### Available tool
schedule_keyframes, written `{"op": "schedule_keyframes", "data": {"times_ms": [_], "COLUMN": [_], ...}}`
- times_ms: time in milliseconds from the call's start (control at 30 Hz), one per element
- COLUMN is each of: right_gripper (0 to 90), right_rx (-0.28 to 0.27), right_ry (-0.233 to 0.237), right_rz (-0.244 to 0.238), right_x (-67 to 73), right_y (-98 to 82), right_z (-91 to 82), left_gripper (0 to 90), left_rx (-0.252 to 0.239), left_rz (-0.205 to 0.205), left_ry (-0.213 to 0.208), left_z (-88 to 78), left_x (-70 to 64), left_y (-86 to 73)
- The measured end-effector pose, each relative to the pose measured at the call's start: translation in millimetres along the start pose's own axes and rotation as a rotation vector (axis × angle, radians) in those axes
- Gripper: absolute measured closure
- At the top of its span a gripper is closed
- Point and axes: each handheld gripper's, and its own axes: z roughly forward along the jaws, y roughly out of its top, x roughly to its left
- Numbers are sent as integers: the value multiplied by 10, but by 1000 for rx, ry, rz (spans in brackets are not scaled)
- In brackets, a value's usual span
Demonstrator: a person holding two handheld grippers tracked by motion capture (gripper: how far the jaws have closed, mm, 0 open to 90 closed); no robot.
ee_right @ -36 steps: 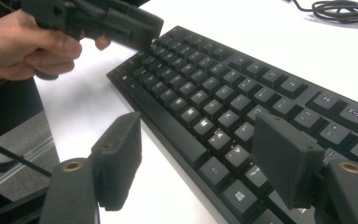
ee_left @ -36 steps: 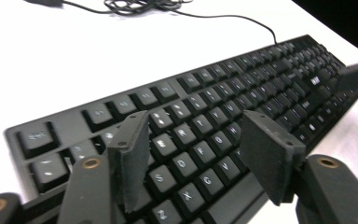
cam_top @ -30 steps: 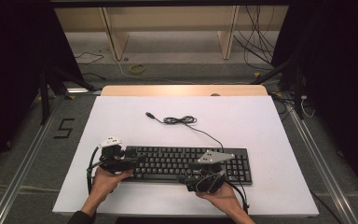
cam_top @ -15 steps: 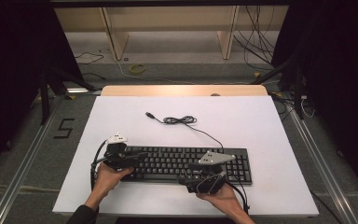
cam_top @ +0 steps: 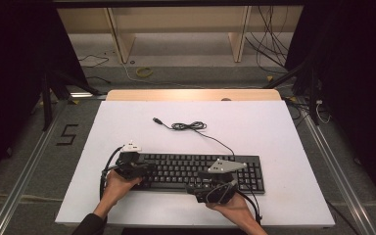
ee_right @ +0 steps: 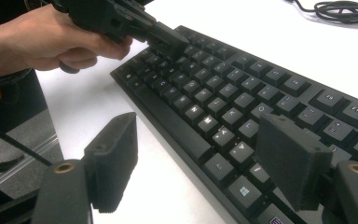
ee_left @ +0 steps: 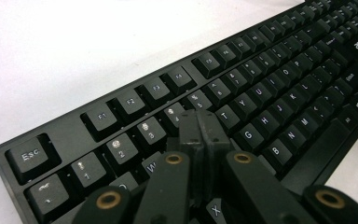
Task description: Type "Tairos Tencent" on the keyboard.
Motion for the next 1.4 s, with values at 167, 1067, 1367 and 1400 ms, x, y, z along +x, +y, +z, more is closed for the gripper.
{"op": "schedule_keyframes", "data": {"times_ms": [167, 1067, 1367, 1400], "right_gripper": [306, 328, 363, 372], "right_rx": [1, 0, -3, -5], "right_ry": [-1, -16, -25, -25], "right_rz": [-1, -4, -11, -12], "right_x": [3, -16, -42, -44], "right_y": [0, 3, 65, 74], "right_z": [1, 38, 103, 112], "left_gripper": [890, 505, 289, 277], "left_rx": [19, -82, -150, -154], "left_rz": [8, -36, -41, -32], "left_ry": [10, -47, -98, -103], "left_z": [40, -103, -221, -231], "left_x": [4, -6, -47, -54], "left_y": [-15, -27, -77, -81]}}
